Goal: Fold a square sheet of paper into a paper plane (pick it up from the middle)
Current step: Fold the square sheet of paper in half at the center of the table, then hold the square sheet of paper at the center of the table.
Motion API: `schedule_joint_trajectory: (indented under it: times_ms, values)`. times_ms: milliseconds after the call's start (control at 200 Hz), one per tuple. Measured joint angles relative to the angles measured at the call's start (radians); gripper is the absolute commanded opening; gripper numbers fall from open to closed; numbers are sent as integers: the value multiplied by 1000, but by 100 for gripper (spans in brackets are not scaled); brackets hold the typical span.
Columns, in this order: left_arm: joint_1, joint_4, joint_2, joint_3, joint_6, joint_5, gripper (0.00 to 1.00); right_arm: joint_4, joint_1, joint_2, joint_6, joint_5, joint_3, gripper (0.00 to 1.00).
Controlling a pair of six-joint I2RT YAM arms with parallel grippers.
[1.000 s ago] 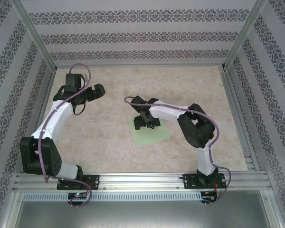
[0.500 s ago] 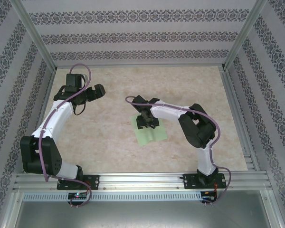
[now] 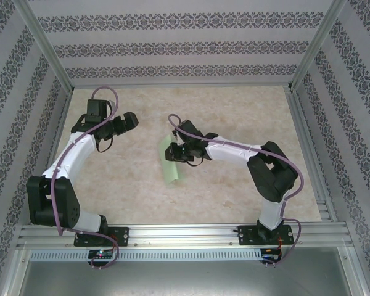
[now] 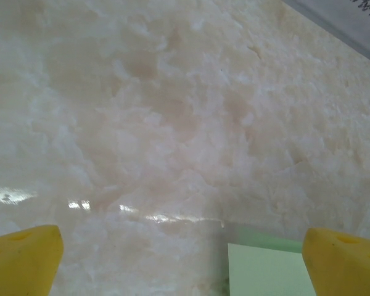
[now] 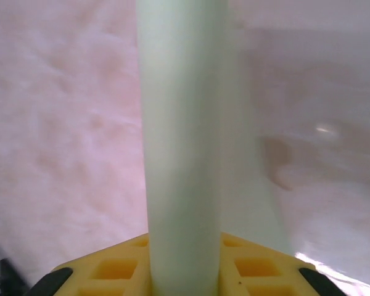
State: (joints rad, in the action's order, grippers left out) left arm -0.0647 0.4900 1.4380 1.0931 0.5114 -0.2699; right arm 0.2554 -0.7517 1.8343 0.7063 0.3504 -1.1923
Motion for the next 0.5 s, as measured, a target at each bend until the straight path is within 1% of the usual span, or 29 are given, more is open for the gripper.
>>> schedule_joint_trajectory:
  times_ms: [85, 230, 320, 500]
  values:
    - [-4, -18, 0, -23, 15, -26, 100, -98, 13, -6, 38, 55, 42, 26]
    - [-17, -63, 0, -69, 45, -69, 99, -165, 50, -4, 79, 95, 100, 28]
    - [-32, -84, 0, -95, 63, -92, 99, -163, 68, 10, 80, 94, 106, 30]
    - [-60, -109, 1, -118, 91, -118, 99, -101, 86, 48, 47, 43, 101, 36]
